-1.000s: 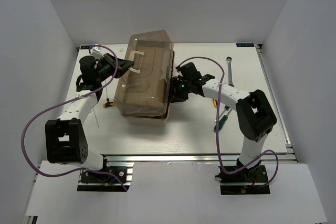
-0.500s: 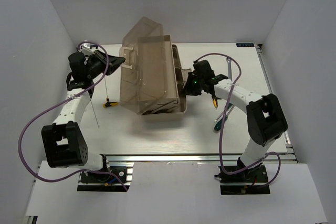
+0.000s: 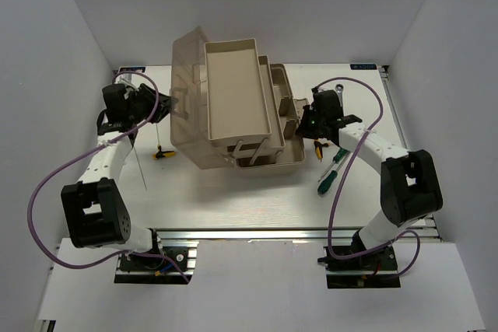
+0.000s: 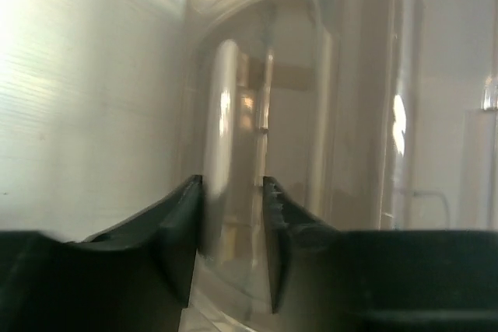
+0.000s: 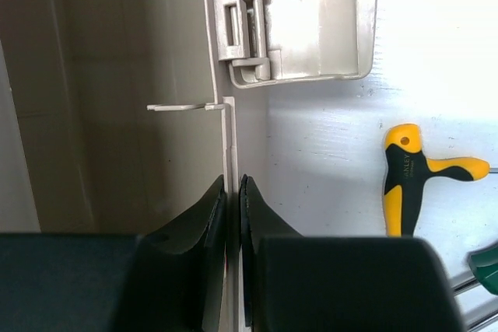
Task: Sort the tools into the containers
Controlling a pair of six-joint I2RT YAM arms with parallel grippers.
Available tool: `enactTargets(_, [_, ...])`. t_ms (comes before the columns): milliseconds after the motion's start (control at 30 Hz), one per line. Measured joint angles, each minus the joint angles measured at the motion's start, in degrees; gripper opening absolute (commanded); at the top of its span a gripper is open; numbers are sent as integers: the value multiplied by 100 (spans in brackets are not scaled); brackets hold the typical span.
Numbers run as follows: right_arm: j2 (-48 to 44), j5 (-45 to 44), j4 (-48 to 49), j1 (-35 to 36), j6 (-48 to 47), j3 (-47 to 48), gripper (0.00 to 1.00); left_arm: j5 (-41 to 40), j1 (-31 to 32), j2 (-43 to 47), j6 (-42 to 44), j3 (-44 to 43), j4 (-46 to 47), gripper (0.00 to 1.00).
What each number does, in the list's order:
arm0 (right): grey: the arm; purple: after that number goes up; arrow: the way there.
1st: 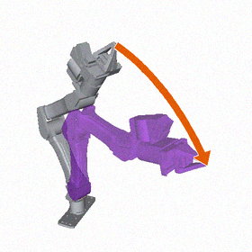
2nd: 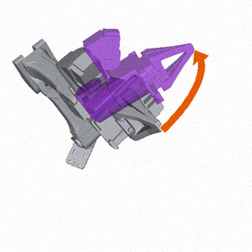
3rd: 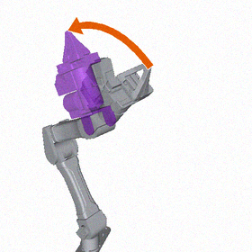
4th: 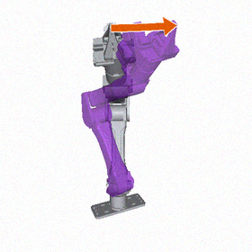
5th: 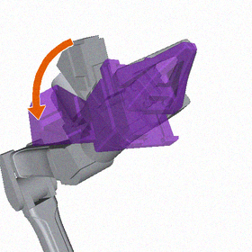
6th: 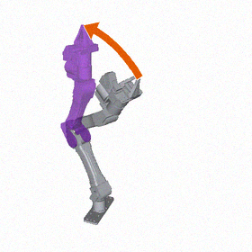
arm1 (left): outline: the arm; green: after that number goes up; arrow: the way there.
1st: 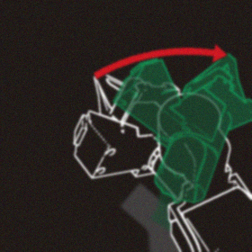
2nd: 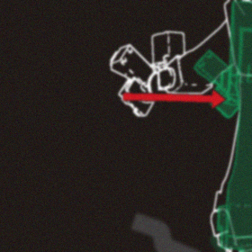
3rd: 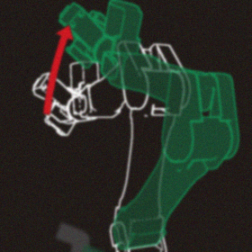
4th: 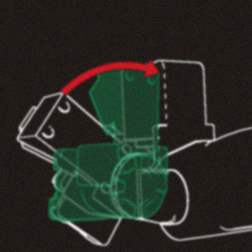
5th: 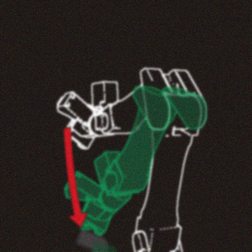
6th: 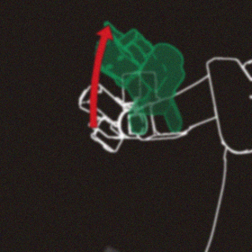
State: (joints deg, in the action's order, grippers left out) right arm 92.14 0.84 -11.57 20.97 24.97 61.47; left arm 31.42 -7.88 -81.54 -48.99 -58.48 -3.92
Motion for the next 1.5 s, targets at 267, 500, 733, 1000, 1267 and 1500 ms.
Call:
enactTargets(267, [79, 111, -63, -20, -195, 114, 10, -136, -96, -92, 190, 9, -236, 78])
enactTargets(500, [304, 256, -179, -76, -404, 402, 12, -831, -90, -92, 562, -260, -1198, 79])
enactTargets(733, [776, 275, -219, -155, -538, 944, 12, -2013, -96, -57, 988, -647, -2188, 79])
enactTargets(1000, [1075, 332, -192, -297, -599, 1274, 12, -2562, -118, -35, 1325, -608, -2651, 79])
enactTargets(1267, [1110, 404, -107, -302, -595, 1281, 14, -2238, -87, -83, 1515, -133, -2649, 78])
enactTargets(1500, [1123, 522, -120, -315, -592, 1246, 40, -2435, -59, -166, 1685, -155, -2776, 74])
